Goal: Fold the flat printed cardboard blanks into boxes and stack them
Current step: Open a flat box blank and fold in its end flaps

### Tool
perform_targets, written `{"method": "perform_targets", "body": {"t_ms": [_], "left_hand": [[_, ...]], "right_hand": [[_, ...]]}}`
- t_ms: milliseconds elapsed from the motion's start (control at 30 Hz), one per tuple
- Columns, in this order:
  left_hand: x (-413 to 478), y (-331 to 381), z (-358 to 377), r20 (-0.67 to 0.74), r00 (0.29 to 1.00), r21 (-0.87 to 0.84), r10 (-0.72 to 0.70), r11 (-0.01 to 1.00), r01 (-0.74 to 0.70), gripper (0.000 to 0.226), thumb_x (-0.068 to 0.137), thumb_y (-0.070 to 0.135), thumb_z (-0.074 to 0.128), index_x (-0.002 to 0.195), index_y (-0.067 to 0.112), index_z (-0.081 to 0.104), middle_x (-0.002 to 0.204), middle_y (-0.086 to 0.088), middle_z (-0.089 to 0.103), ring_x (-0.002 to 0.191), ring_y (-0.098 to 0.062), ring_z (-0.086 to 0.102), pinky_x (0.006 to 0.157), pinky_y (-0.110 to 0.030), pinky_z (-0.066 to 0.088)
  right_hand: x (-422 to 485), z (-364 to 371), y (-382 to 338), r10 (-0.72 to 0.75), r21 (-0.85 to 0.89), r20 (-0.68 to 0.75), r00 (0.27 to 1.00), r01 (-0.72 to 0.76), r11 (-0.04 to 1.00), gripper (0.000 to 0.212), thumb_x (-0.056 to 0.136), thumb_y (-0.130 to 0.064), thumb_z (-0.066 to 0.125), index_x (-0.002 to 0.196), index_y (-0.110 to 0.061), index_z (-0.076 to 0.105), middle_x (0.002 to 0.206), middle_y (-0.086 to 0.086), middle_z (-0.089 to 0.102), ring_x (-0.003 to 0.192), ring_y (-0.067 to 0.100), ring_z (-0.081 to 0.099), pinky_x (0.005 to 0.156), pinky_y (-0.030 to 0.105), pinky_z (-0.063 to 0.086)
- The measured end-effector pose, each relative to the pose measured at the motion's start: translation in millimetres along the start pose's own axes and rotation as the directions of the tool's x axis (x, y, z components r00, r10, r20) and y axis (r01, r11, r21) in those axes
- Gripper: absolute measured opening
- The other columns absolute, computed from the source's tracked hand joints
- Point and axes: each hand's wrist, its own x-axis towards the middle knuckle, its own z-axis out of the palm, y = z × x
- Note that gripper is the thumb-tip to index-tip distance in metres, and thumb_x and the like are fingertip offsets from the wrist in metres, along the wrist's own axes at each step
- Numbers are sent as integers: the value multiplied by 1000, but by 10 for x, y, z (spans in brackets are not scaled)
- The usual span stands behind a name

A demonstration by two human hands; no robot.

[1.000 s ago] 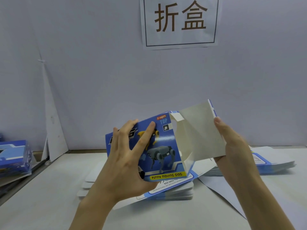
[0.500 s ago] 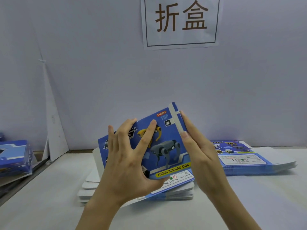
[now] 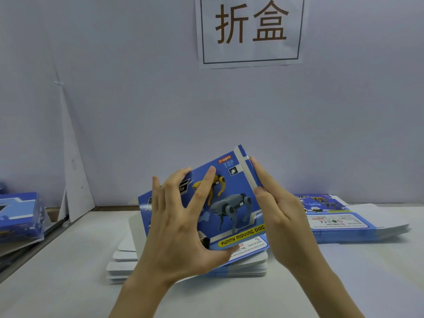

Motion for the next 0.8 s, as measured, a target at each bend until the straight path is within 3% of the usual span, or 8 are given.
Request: {"method": "perform_targets", "body": {"t_ms": [100, 167, 267, 367, 433, 567, 700, 800], "left_hand": [[-11, 14, 40, -11, 1000, 33, 4, 999, -4, 109, 59, 78, 56, 148, 23, 25, 141, -13, 31, 133, -26, 34, 116, -56, 13], [-5, 9, 30, -27, 1000, 40, -5, 999, 6, 109, 59, 77, 57, 147, 22, 27, 139, -15, 34, 131, -25, 33, 109, -65, 24], [4, 5, -13, -33, 999, 55, -7, 998, 9, 108, 59, 77, 58, 147, 21, 29, 135, -16, 36, 123, -24, 34, 101, -66, 33], [-11, 26, -30, -9, 1000, 21, -12, 1000, 12, 110, 58, 76, 59, 149, 24, 25, 135, -14, 34, 123, -25, 34, 99, -63, 38], [-10, 23, -37, -1, 1000, 5, -3, 1000, 3, 111, 57, 75, 60, 149, 26, 22, 136, -14, 32, 125, -26, 33, 100, -63, 38], [4, 53, -53, 17, 997, 61, 69, 996, -70, 111, 56, 74, 58, 149, 24, 25, 135, -15, 32, 130, -29, 27, 112, -62, 15], [12, 108, -69, 10, 998, 4, 57, 998, -57, 112, 55, 73, 61, 149, 22, 28, 133, -14, 33, 126, -32, 35, 103, -66, 32], [23, 86, -94, 7, 997, 41, 83, 996, -83, 112, 54, 73, 60, 149, 25, 25, 133, -16, 34, 127, -35, 37, 110, -65, 22]], "right_hand": [[-4, -10, -4, 11, -37, -13, 1000, -12, 999, 47, 89, -29, 35, 133, -40, 49, 117, -16, 64, 97, -3, 61, 65, 10, 50], [-11, -6, -20, 14, -34, -3, 1000, -14, 999, 47, 86, -30, 33, 127, -46, 48, 120, -18, 63, 101, -4, 61, 69, 11, 50], [-24, 38, -39, -26, -69, 23, 999, 27, 997, 43, 91, -36, 36, 130, -46, 47, 130, -20, 58, 117, -5, 54, 82, 9, 49], [-30, 60, -52, -70, -163, 57, 996, 78, 984, 49, 92, -40, 43, 140, -34, 46, 134, -18, 55, 122, 1, 52, 89, 18, 51], [-19, 42, -56, -85, -139, 76, 994, 95, 986, 54, 88, -35, 52, 141, -32, 44, 131, -19, 54, 118, 2, 55, 81, 17, 53], [-8, -7, -69, -10, 49, 95, 995, 5, 999, 71, 77, -26, 59, 141, -45, 35, 123, -18, 40, 107, 3, 60, 75, 19, 55], [-26, -6, -98, -30, 48, 135, 990, 24, 999, 71, 78, -26, 60, 140, -49, 34, 135, -28, 34, 115, -1, 55, 75, 18, 55], [-34, 7, -71, -6, 82, 174, 985, -8, 997, 71, 79, -27, 61, 141, -48, 35, 148, -26, 30, 127, 4, 49, 81, 24, 56]]}}
